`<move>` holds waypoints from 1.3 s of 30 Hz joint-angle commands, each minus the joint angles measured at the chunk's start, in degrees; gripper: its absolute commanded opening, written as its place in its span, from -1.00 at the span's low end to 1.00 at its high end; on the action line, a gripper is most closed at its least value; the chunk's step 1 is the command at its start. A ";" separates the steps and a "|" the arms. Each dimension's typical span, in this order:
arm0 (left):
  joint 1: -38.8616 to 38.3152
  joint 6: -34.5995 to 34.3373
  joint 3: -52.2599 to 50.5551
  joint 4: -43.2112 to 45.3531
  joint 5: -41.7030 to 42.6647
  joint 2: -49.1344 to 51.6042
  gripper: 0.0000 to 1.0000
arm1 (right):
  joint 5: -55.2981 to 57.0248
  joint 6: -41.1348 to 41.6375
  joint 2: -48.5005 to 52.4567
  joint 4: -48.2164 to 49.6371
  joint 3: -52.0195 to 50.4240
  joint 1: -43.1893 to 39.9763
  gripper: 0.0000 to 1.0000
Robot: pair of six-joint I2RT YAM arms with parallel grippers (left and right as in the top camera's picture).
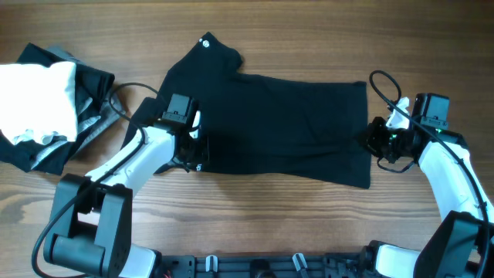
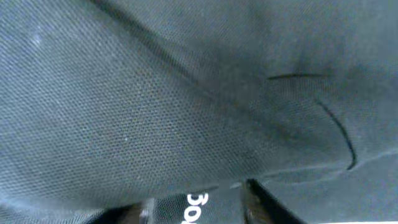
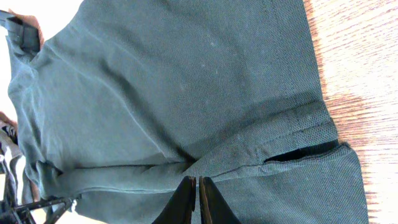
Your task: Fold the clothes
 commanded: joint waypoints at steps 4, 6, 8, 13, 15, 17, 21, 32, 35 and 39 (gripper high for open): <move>-0.15 0.26 -0.48 1.57 -0.57 0.33 -0.92 | -0.52 -1.18 -0.83 -0.07 0.35 0.15 -0.85; -0.15 0.26 0.11 0.15 -0.55 -0.26 -0.92 | -0.52 -1.20 -0.83 -0.07 0.35 0.15 -0.85; -0.15 0.26 1.40 -1.77 -0.55 -1.11 -0.92 | -0.52 -1.20 -0.83 -0.07 0.35 0.15 -0.85; -0.15 0.28 4.31 -1.62 -0.59 -3.23 -0.92 | -0.50 -1.20 -0.83 -0.02 0.35 0.15 -0.85; -0.15 0.28 4.33 -0.24 -0.79 -3.28 -0.92 | -0.50 -1.20 -0.83 -0.02 0.35 0.15 -0.85; -0.15 0.28 4.31 -1.03 -0.79 -3.13 -0.92 | -0.52 -1.20 -0.83 -0.13 0.35 0.15 -0.85; 0.31 -0.13 4.35 -6.67 -7.28 -3.28 -0.78 | -0.52 -1.22 -0.83 -0.61 0.35 0.15 -0.85; 17.03 2.29 4.39 -6.75 -2.82 -4.46 -0.07 | -0.52 -1.20 -0.83 -0.72 0.35 0.15 -0.84; 19.08 2.56 4.39 -6.10 -1.95 -3.89 -0.18 | -0.52 -1.20 -0.83 -0.72 0.35 0.15 -0.84; 18.86 4.44 4.04 -4.98 -0.15 -1.97 -0.22 | -0.52 -1.20 -0.83 -0.74 0.35 0.15 -0.84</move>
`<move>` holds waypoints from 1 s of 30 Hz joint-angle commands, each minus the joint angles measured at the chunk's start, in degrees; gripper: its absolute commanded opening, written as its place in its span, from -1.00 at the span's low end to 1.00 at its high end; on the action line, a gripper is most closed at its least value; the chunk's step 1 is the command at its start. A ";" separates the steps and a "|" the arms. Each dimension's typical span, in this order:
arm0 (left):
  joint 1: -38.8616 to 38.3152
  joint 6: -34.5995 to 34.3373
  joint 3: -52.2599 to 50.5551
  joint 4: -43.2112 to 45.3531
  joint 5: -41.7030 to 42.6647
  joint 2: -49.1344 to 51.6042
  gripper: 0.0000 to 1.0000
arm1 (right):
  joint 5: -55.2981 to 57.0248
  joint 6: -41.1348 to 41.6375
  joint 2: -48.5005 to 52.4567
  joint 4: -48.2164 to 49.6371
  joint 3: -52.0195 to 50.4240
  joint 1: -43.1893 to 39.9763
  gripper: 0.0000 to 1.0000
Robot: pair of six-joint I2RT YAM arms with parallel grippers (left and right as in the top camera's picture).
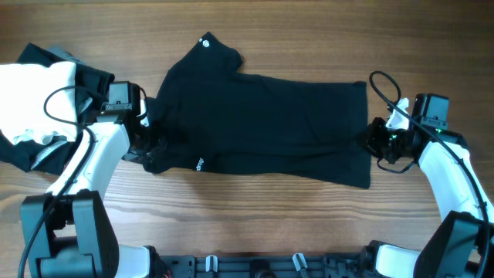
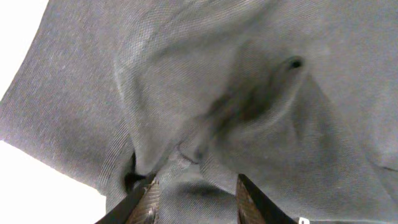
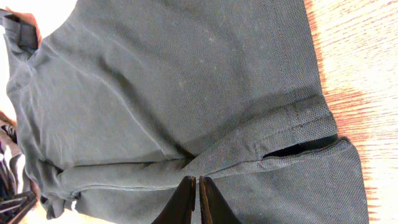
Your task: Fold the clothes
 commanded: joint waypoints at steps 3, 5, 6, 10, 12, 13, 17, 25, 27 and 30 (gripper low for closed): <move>0.11 2.73 0.09 1.53 2.38 2.69 -0.24 | -0.50 -1.20 -0.83 -0.33 0.35 0.15 -0.84; 0.09 2.69 0.09 2.34 2.69 3.58 -0.31 | -0.50 -1.20 -0.83 -0.46 0.35 0.15 -0.84; 0.09 2.69 0.09 2.36 2.91 3.89 -0.35 | -0.50 -1.20 -0.83 -0.48 0.35 0.15 -0.85; 0.09 2.73 0.09 2.51 2.89 5.16 -0.34 | -0.50 -1.20 -0.83 -0.61 0.35 0.15 -0.85; 0.09 2.95 0.09 2.97 3.04 5.62 -0.38 | -0.50 -1.16 -0.83 -0.68 0.35 0.15 -0.85; 0.09 2.95 0.09 3.32 3.06 5.75 -0.42 | -0.50 -1.18 -0.83 -0.72 0.35 0.15 -0.85; 0.09 2.95 0.09 4.79 4.55 5.79 -0.52 | -0.52 -1.18 -0.83 -0.72 0.35 0.15 -0.85; 0.11 2.95 0.15 5.29 7.58 5.38 -0.92 | -0.50 -1.20 -0.85 -0.70 0.35 0.15 -0.85; 0.11 2.95 0.61 4.35 7.58 4.76 -0.92 | -0.50 -1.20 -0.83 -0.70 0.35 0.15 -0.85; 0.09 2.91 2.84 1.95 8.02 3.34 -0.92 | -0.50 -1.22 -0.85 -0.70 0.35 0.15 -0.85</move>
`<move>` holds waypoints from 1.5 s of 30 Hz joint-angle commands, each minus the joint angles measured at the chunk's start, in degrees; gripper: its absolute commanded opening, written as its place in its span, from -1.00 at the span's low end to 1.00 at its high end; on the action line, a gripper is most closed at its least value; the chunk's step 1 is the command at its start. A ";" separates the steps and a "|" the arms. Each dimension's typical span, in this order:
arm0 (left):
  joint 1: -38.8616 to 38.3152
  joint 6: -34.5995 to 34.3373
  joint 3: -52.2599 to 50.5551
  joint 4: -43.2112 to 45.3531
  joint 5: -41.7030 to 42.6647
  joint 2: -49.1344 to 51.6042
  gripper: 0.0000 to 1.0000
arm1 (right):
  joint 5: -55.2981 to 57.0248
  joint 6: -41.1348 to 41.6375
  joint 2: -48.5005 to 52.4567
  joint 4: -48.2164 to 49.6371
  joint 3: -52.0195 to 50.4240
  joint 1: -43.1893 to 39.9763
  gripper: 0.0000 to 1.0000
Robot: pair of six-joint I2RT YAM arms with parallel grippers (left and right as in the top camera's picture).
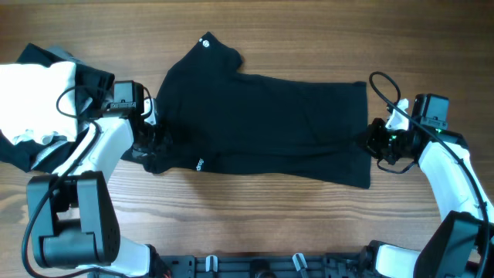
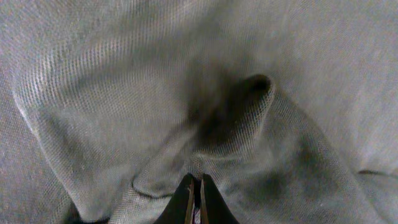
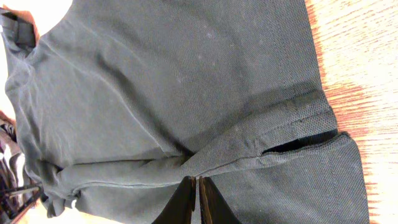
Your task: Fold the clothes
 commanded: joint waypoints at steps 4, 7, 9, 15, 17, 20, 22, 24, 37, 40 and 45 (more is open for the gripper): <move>0.15 0.28 7.48 -2.97 3.54 -4.09 -0.92 | -0.46 -2.69 -0.83 -0.07 0.35 0.15 -0.85; 0.15 -2.21 9.31 -0.26 3.50 -4.81 -0.92 | 1.29 -2.58 -0.83 -0.55 0.35 0.15 -0.84; 0.15 -3.85 9.33 2.43 3.50 -4.76 -0.92 | 2.95 -2.36 -0.83 -1.14 0.35 0.15 -0.83; 0.04 -8.15 9.33 9.01 3.26 -3.76 -0.92 | 9.64 1.68 -0.83 -2.64 0.33 0.15 -0.69; 0.04 -9.73 9.33 11.04 3.08 -3.17 -0.92 | 11.10 2.25 -0.79 -2.38 0.33 0.15 -0.63; -0.02 -9.73 9.33 11.82 3.10 -2.27 -0.92 | 11.17 1.90 -0.39 -0.59 0.26 0.15 -0.31; -0.15 -9.70 9.33 11.80 3.08 -1.38 -0.92 | 11.15 1.81 0.13 0.96 -0.07 0.15 -0.24; -0.39 -9.70 9.33 11.65 3.10 -0.57 -0.92 | 11.15 1.77 0.83 2.21 -0.50 0.15 -0.20; -1.36 -9.20 9.40 11.65 3.10 0.09 -0.38 | 7.91 -2.25 6.78 5.05 -0.85 0.15 -0.91; -1.36 -5.86 10.03 9.94 3.52 -0.68 -0.15 | 4.57 -2.64 6.27 5.33 -0.28 0.15 -0.91; -1.57 -4.85 10.69 4.33 5.81 -3.69 -0.08 | 4.61 -2.64 1.86 2.78 1.68 0.15 -0.90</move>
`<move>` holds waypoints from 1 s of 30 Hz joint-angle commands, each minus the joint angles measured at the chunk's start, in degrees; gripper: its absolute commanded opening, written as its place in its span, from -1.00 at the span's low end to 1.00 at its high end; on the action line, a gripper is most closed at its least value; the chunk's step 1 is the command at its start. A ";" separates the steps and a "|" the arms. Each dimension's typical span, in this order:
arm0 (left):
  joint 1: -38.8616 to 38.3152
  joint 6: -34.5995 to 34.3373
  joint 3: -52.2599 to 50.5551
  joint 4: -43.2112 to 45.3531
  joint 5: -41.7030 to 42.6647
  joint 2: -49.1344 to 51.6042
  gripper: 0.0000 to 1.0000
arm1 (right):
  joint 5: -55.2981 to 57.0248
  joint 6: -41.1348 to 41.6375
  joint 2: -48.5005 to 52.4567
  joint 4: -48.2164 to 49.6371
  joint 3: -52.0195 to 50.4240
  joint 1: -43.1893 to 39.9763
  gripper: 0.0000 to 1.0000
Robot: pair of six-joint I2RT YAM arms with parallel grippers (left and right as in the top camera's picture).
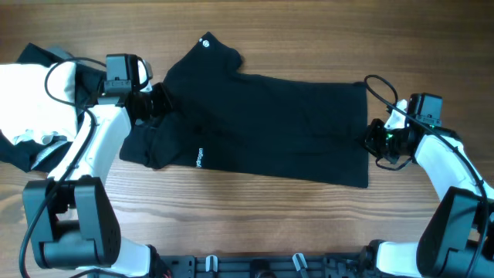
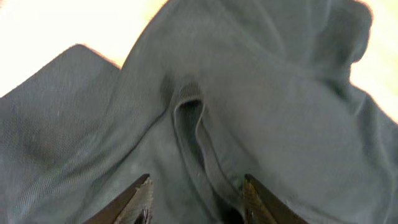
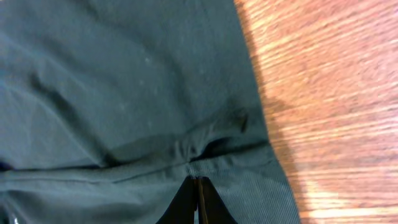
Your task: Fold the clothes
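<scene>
A black shirt (image 1: pixel 270 123) lies spread lengthwise on the wooden table, its collar (image 1: pixel 207 42) at the back left and its hem at the right. My left gripper (image 1: pixel 158 102) hovers over the shirt's left shoulder and sleeve. In the left wrist view it (image 2: pixel 198 198) is open, with a raised fold of cloth (image 2: pixel 189 124) ahead of the fingers. My right gripper (image 1: pixel 375 144) sits at the middle of the right hem. In the right wrist view it (image 3: pixel 194 194) is shut on the hem fabric (image 3: pixel 205 146).
A pile of white and black garments (image 1: pixel 35 104) lies at the left edge, close beside the left arm. Bare wooden table (image 1: pixel 309 35) shows behind the shirt and in front of it. A black cable (image 1: pixel 382 81) loops by the right arm.
My left gripper was shut on a fold at the shirt's lower left end. Now it is open and farther back, by the shoulder. The left sleeve lies flatter and wider. The right gripper stays shut on the hem.
First my left gripper was pressed low on the shirt's lower left part. Then it stood open over bunched cloth at the left end, then shut on a fold there. Now the sleeve lies spread leftward and the gripper is open. The right gripper held the hem throughout.
</scene>
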 commanded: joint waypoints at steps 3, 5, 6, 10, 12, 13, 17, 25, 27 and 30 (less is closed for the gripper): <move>-3.67 3.93 1.38 -8.72 3.67 -2.91 -0.69 | -1.97 -1.16 -8.44 -3.58 2.25 0.15 -0.89; -6.40 5.35 1.14 -10.58 2.73 -2.16 -0.92 | -1.95 -1.20 -9.60 -4.11 2.25 0.15 -0.87; -7.45 5.51 0.98 -10.95 1.92 -1.81 -0.92 | -1.95 -1.18 -9.84 -4.26 2.25 0.15 -0.87; -13.05 5.51 -0.66 -10.75 -3.04 0.90 -0.92 | -1.95 -1.16 -9.81 -5.25 2.25 0.15 -0.87; -15.08 5.77 -1.49 -10.43 -3.61 2.12 -0.92 | -1.95 -1.18 -9.81 -5.33 2.21 0.15 -0.87; -15.91 6.36 -1.79 -10.27 -3.67 2.64 -0.92 | -1.95 -1.18 -9.81 -5.38 2.21 0.15 -0.87; -17.51 6.32 -2.34 -8.83 -6.16 5.11 -0.92 | -1.92 -1.20 -9.81 -5.44 2.21 0.15 -0.86; -17.33 6.32 -2.34 3.87 -7.52 9.81 -0.92 | -1.92 -1.16 -9.81 -5.42 2.21 0.15 -0.86; -17.33 6.29 -2.32 7.67 -8.87 9.79 -0.92 | -1.95 -1.14 -9.81 -5.44 2.21 0.15 -0.86; -17.33 6.27 -0.94 13.14 -11.34 9.42 -0.91 | -1.92 -1.16 -9.81 -5.38 2.21 0.15 -0.86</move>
